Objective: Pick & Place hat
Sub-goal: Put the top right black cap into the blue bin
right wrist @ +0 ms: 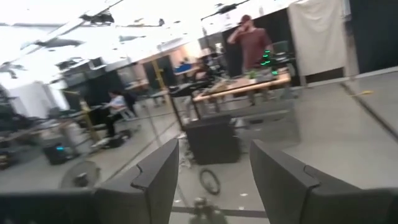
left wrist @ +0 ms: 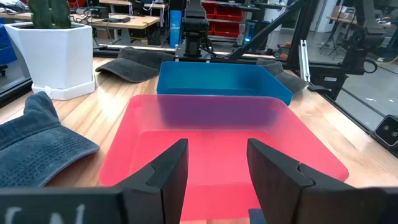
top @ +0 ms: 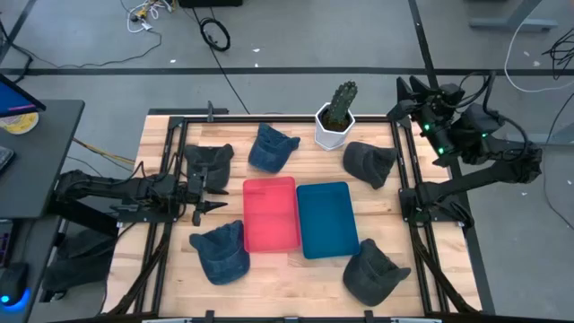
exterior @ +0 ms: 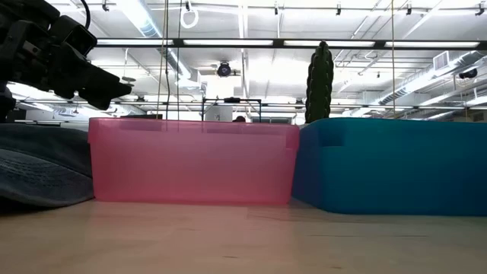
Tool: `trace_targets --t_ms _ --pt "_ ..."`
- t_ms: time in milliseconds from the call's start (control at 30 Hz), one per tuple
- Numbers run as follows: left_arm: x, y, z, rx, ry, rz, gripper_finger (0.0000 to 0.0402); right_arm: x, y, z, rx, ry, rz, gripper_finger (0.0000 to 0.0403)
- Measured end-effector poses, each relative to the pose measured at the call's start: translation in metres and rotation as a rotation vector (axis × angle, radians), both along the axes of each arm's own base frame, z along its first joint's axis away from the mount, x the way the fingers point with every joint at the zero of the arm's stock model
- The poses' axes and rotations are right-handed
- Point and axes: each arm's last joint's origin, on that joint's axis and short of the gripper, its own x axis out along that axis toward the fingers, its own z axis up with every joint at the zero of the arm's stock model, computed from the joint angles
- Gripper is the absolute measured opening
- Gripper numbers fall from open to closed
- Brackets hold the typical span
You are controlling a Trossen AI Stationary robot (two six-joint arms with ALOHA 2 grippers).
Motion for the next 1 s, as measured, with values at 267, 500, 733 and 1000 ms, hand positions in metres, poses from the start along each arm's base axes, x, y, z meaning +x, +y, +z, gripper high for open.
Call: trace_targets --t_ms 267,500,733,1000 --pt "0.000 0.000 0.000 0.000 0.000 -0.001 0.0170 -0.013 -0.018 0.009 0.069 0.034 0.038 0.0204" --pt "0.000 0.000 0.000 0.000 0.000 0.000 0.0170 -0.016 -0.042 0.008 0.266 0.106 0.093 0.0204" --pt "0.000 0.000 0.000 0.000 0.000 -0.001 0.0170 -0.012 -0.058 -0.011 0.599 0.205 0.081 0.0204" --pt "0.000 0.000 0.000 0.000 0.000 0.000 0.0170 0.007 -0.073 -0.055 0.922 0.373 0.006 0.0204"
